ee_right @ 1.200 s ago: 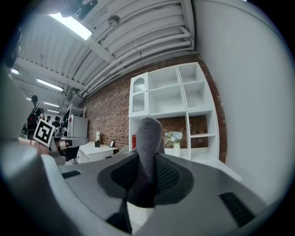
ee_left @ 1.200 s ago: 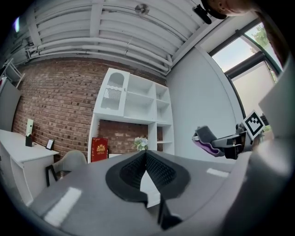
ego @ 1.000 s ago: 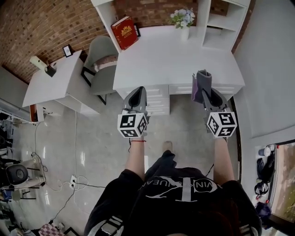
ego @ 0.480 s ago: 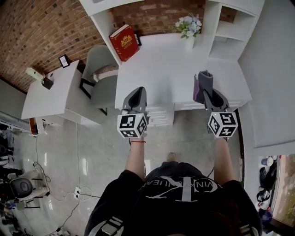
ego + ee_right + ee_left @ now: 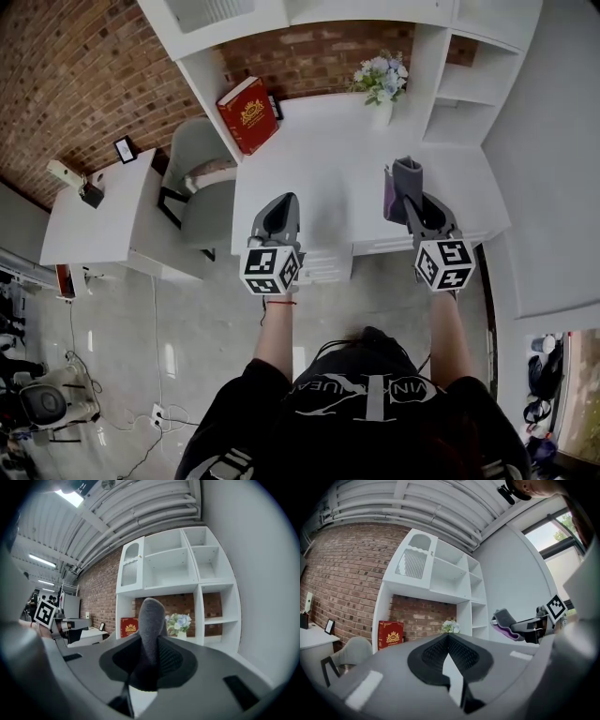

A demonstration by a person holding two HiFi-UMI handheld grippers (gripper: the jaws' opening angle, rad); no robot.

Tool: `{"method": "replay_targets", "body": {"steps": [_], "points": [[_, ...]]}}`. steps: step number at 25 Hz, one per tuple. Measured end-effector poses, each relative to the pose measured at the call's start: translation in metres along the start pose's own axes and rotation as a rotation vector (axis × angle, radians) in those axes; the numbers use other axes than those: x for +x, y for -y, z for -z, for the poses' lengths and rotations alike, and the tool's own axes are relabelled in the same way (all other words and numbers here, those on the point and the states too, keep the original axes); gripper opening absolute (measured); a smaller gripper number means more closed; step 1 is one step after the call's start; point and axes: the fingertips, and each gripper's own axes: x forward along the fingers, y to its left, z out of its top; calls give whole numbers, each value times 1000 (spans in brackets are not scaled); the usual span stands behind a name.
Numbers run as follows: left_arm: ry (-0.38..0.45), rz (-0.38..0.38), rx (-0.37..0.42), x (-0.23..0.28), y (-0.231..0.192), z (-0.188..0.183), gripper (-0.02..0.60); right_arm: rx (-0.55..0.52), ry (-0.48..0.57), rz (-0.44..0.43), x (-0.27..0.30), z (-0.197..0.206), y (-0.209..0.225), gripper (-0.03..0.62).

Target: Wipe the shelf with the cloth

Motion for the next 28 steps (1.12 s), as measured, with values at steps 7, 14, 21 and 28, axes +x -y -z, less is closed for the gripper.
{"method": "replay_targets", "body": {"steps": [7,14,21,28], "points": [[5,21,0,36,-3,-10,11,1,37,-36,29,-21,15,94],[16,10,2,80,-23,-25,12,-14,46,-50,82,-45,34,94],[34,-12,37,134,-39,-47,12,-32,49,-91,139,-73,51,94],[50,-48,37,177,-53,-66,12,-35,76,-143,183,-99,64,94]]}}
